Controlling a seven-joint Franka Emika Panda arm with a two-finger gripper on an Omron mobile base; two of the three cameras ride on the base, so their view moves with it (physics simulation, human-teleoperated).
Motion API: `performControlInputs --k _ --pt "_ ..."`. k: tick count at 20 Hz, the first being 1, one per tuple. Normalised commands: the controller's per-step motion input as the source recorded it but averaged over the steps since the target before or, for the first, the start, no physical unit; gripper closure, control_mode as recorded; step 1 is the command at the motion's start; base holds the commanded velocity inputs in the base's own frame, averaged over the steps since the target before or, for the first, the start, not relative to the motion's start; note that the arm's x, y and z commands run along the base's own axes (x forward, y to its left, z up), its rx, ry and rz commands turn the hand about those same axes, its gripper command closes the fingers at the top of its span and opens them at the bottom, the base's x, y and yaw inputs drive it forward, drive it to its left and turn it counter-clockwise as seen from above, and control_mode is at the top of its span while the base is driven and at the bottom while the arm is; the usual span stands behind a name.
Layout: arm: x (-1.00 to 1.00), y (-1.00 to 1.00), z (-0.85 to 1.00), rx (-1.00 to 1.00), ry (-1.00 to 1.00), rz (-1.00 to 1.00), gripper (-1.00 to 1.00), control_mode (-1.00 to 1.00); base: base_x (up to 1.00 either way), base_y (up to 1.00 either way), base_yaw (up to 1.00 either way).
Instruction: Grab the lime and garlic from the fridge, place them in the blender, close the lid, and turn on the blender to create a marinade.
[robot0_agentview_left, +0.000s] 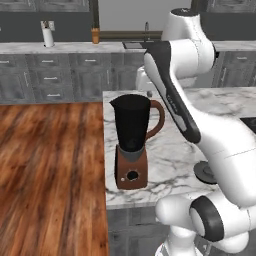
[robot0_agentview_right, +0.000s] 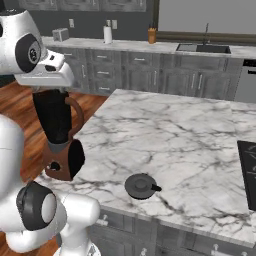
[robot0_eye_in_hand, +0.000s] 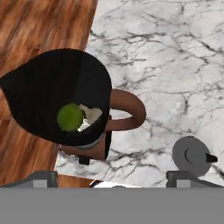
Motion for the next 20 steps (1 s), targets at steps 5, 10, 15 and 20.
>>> performControlInputs --k 5,10,15,20 --pt "-0.82 -1.0 -0.04 0.06 -0.11 0.0 -1.0 -1.0 0.0 0.0 0.0" --pt "-0.51 -1.0 -0.37 0.01 -0.01 0.02 -1.0 -1.0 0.0 0.0 0.0" --pt "-0.15 -1.0 -0.54 0.0 0.01 0.08 -1.0 -1.0 0.0 0.0 0.0" --pt "0.04 -0.84 -0.8 0.0 0.17 0.0 -1.0 -1.0 0.0 0.0 0.0"
